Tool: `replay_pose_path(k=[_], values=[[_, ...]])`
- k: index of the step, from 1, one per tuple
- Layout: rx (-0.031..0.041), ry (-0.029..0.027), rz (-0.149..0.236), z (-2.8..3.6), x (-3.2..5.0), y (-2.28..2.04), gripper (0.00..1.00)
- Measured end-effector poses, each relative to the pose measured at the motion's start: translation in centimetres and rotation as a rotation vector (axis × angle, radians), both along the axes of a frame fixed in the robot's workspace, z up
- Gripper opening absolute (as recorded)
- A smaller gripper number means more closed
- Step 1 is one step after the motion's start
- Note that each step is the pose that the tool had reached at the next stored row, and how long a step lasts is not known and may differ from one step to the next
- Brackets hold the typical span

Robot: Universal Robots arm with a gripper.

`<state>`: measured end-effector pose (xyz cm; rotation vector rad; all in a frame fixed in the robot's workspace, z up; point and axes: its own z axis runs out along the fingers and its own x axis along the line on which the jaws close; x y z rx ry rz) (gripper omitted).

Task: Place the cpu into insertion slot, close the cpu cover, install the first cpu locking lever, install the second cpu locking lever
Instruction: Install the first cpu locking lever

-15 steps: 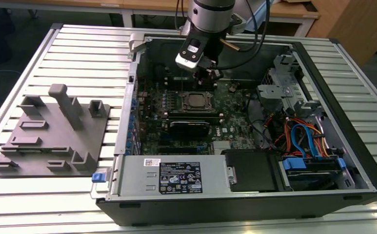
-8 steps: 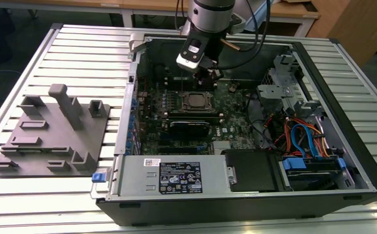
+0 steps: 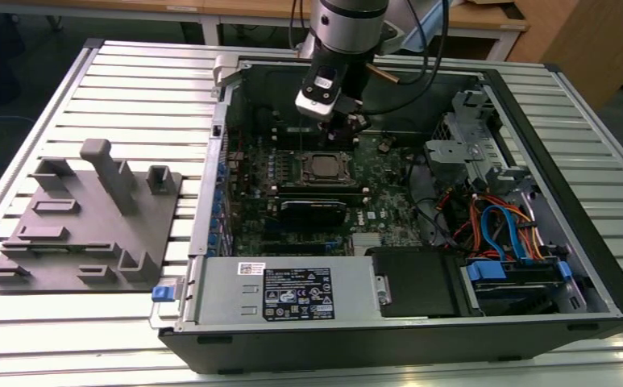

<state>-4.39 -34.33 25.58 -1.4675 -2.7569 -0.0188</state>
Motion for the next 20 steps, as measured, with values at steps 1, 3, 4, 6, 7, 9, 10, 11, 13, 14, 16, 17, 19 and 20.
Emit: replay_pose_path(k=[1,3,4,6,7,9,10,11,13,14,16,17,19,20], values=[[-0.0001,0.0,0.013,0.0,0.0,0.0,0.1],[0.0,0.0,0.036,0.0,0.0,0.0,0.1],[0.0,0.0,0.047,0.0,0.0,0.0,0.1],[0.0,0.0,0.067,0.0,0.0,0.0,0.1],[0.0,0.0,0.072,0.0,0.0,0.0,0.1],[0.0,0.0,0.075,0.0,0.0,0.0,0.1],[0.0,0.0,0.075,0.0,0.0,0.0,0.1],[0.0,0.0,0.075,0.0,0.0,0.0,0.1],[-0.0001,0.0001,0.075,0.0,0.0,0.0,0.1],[0.0,0.0,0.075,0.0,0.0,0.0,0.1],[0.0,0.0,0.075,0.0,0.0,0.0,0.1],[0.0,0.0,0.075,0.0,0.0,0.0,0.1],[0.0,0.0,0.075,0.0,0.0,0.0,0.1],[0.0,0.0,0.076,0.0,0.0,0.0,0.1]])
